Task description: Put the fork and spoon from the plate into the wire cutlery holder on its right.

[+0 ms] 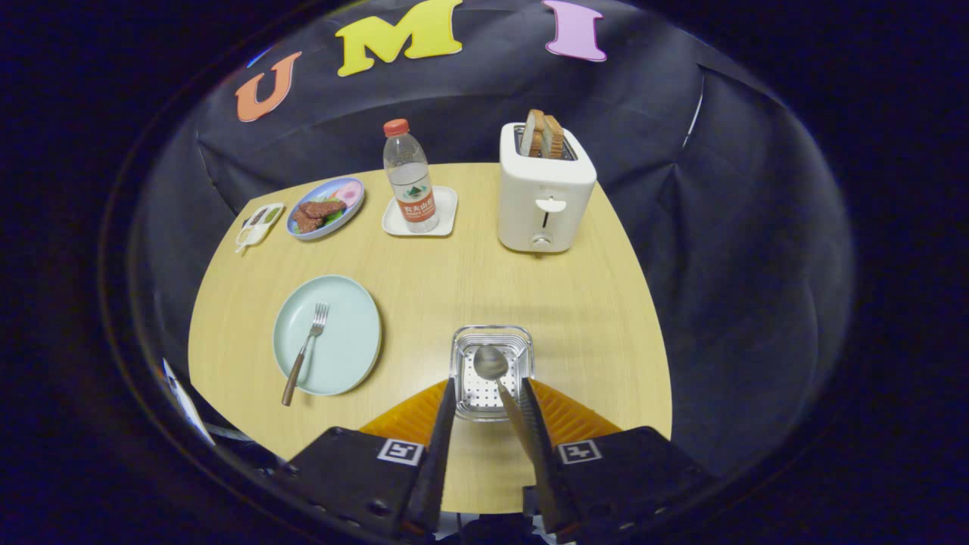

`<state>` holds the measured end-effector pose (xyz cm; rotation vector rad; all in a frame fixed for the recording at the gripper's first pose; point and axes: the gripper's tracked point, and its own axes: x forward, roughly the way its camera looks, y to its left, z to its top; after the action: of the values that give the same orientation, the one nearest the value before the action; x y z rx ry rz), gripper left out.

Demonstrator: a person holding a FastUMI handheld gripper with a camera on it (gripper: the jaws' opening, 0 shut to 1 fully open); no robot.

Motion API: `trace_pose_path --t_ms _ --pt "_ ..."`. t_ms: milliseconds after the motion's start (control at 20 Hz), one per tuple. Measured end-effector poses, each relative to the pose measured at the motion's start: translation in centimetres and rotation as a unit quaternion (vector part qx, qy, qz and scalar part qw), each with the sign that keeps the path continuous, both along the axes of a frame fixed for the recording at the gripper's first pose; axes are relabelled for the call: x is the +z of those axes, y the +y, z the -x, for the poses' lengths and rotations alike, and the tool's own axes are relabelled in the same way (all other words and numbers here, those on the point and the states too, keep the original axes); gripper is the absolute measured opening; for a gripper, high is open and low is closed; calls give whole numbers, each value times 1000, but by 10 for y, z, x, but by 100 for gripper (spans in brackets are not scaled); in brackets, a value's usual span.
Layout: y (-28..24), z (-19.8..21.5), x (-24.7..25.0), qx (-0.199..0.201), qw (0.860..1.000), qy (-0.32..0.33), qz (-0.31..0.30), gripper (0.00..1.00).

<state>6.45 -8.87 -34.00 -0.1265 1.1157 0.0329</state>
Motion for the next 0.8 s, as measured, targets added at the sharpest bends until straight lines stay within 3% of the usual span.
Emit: trace_pose_path --t_ms 50,200,800 --pt "4 1 -2 0 1000 -3 3 57" --pt "22 5 -6 11 1000 -10 7 99" --pt "145 17 -44 43 999 16 -6 97"
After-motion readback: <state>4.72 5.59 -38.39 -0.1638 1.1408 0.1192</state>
